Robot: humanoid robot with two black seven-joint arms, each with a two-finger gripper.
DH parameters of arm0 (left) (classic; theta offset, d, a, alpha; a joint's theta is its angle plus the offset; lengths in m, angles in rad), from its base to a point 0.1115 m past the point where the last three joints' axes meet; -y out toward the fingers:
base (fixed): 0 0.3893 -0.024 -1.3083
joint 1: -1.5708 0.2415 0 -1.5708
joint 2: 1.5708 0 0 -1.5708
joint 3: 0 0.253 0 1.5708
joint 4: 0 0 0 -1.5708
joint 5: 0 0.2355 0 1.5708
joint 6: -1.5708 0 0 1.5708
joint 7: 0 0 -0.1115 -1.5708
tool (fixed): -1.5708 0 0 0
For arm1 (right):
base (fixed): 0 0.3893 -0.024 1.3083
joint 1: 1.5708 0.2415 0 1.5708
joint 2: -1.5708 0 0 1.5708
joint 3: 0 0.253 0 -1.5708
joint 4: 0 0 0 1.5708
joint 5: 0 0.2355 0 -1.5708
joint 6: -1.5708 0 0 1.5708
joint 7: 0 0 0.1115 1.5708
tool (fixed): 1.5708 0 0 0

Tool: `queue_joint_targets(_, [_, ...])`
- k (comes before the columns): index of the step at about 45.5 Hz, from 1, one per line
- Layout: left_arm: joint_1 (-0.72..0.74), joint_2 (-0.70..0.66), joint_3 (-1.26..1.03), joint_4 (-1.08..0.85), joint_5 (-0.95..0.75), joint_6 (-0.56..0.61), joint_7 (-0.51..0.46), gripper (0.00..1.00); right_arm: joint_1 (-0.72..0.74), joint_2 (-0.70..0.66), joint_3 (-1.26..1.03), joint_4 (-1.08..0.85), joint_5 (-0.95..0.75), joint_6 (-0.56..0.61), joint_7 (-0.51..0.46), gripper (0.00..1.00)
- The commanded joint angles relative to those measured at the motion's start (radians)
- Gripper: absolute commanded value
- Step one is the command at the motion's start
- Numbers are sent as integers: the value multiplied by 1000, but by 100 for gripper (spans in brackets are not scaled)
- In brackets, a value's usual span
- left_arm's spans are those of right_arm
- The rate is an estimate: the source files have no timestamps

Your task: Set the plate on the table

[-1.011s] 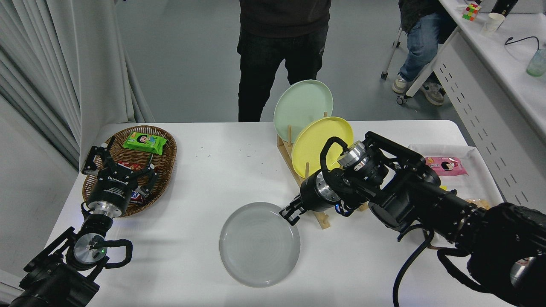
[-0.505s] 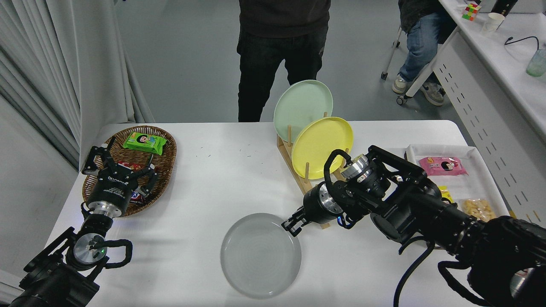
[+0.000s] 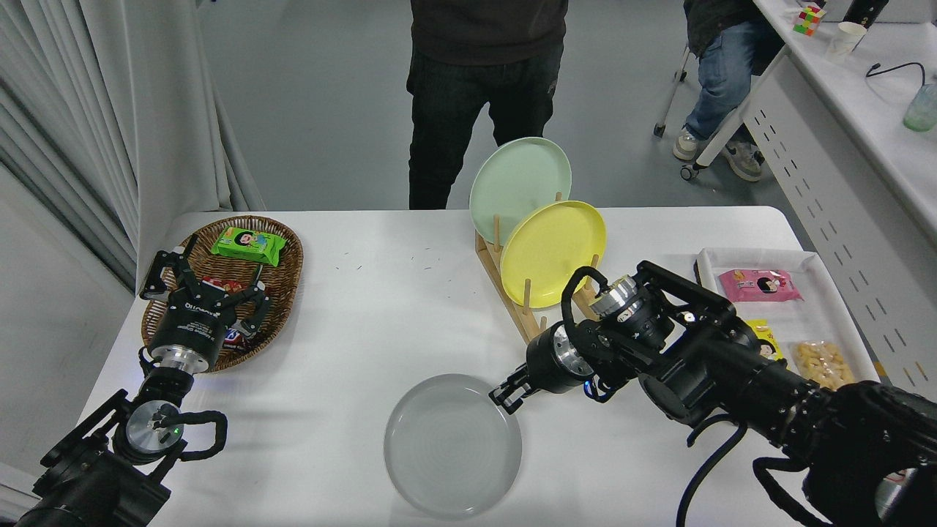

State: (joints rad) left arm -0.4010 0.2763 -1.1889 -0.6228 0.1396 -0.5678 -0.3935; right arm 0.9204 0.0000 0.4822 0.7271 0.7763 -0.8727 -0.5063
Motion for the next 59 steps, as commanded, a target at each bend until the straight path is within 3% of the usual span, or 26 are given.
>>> queue_joint_targets(1, [-1,0,0,0,0,0,1,98,-3,0,9,-6,1,0,0,0])
queue_joint_targets(59, [-1,1,0,0,0,-1,-1,98,-8,0,19,-72,3,0,0,0])
